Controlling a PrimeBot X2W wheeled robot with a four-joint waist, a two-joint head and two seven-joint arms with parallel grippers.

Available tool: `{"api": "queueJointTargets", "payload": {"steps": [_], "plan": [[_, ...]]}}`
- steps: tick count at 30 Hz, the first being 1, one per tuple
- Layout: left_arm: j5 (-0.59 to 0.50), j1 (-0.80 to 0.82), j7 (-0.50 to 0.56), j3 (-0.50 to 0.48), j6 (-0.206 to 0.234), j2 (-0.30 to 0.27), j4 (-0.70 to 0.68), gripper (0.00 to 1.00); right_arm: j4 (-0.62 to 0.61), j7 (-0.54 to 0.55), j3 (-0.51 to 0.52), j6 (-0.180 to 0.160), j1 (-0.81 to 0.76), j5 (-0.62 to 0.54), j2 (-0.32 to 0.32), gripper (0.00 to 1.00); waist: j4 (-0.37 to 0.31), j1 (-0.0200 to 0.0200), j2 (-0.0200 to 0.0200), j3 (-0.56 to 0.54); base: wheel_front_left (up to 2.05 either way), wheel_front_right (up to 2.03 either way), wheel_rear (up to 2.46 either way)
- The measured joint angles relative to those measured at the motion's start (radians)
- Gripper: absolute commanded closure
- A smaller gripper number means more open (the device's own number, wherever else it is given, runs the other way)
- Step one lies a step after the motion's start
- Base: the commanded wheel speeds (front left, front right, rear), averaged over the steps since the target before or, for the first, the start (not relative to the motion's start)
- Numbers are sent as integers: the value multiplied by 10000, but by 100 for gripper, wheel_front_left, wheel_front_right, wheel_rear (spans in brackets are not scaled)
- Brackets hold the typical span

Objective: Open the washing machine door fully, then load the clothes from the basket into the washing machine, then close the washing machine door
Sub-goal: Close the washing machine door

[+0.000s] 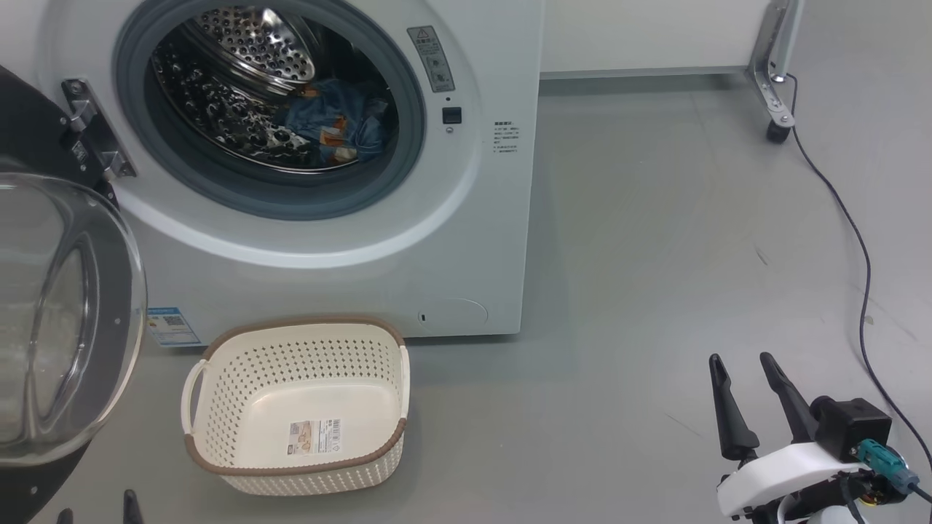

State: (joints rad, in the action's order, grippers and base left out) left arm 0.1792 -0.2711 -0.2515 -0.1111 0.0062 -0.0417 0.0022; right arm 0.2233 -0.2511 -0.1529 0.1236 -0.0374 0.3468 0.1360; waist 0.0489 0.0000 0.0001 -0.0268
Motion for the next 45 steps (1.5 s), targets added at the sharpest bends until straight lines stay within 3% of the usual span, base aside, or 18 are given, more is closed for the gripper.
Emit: {"api": "queueJointTargets", "payload": {"steps": [7,34,45], "plan": [[196,-7,0,-155,322,0,54,0,-117,0,50,0,-12,-42,-2,0,627,0,0,-8,0,0,0],[303,-45,0,-115,556,0,-4,0,-382,0,73,0,-217,-370,-142,0,3662,0,0,81,0,0,0],[332,-183,0,-374,594,0,33,0,-366,0,-111,0,-227,-527,-238,0,4322,0,0,-79,0,0,0]]}}
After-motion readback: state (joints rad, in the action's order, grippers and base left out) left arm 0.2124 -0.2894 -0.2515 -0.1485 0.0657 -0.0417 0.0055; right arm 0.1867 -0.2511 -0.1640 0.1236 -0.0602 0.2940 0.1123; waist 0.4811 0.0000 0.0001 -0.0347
